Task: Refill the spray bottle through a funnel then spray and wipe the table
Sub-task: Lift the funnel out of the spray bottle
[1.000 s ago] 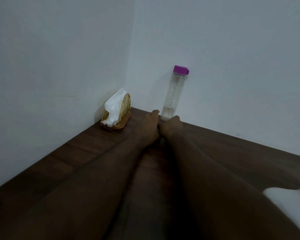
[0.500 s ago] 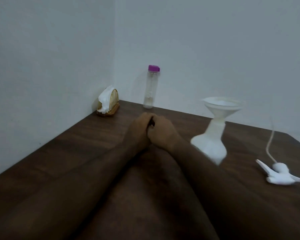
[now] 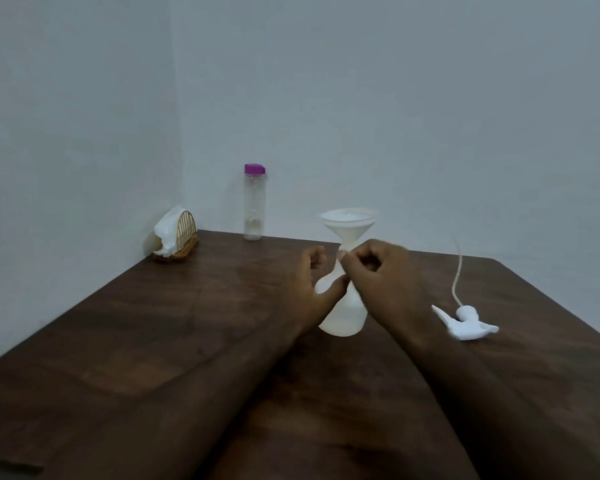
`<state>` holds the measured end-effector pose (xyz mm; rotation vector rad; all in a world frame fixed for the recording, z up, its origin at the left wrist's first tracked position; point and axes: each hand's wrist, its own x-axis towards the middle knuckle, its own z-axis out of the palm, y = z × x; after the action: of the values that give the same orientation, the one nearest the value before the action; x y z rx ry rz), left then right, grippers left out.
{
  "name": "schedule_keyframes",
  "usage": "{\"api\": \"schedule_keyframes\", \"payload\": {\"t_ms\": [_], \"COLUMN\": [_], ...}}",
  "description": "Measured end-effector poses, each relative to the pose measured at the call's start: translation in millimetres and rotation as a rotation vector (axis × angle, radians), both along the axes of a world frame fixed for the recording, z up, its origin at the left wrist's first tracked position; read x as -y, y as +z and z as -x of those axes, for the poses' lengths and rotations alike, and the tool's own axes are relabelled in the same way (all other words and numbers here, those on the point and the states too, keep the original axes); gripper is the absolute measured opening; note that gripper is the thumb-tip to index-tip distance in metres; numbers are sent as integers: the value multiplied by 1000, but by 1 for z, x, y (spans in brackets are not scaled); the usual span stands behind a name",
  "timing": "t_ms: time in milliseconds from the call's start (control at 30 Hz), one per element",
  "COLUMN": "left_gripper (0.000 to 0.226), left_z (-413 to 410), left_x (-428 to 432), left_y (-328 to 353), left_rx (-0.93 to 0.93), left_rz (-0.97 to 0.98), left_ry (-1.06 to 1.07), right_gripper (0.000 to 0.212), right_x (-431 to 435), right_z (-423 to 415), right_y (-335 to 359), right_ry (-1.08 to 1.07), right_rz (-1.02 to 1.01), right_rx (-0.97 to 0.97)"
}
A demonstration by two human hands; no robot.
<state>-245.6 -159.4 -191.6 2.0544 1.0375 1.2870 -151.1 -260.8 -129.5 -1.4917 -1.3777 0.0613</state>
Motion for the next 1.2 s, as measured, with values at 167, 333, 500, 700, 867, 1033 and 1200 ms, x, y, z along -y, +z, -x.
{"api": "schedule_keyframes", "payload": {"t_ms": [167,333,500,700,867,1033,1200], "left_gripper": [72,66,66,64,62,62,61], "left_z": [-15,-26,-24,-20,-20,-18,-18], "left_x": [11,6,2,0,1,1,1], "left_y": [6,4,2,0,1,1,2], "left_rx": [3,-75,-132,-109,-102,-113,-105], "left_rz": [32,36,210,195,146,145,120], "left_ry": [-36,11,-17,-20,-13,-15,-9], "right_gripper": [20,77,87,76,68,67,68], "right_x": [0,-23,-50,-66,-64,-58,-54], "right_z": [-17,-27,-31,-37,-46,-51,-54], "right_y": [27,64,92,99,101,101,100], "right_ry": [-123,37,90,181,195,202,191], "right_rz": [-218,153,497,512,374,366,343], "right_rx": [17,220,440,358,294,262,240]}}
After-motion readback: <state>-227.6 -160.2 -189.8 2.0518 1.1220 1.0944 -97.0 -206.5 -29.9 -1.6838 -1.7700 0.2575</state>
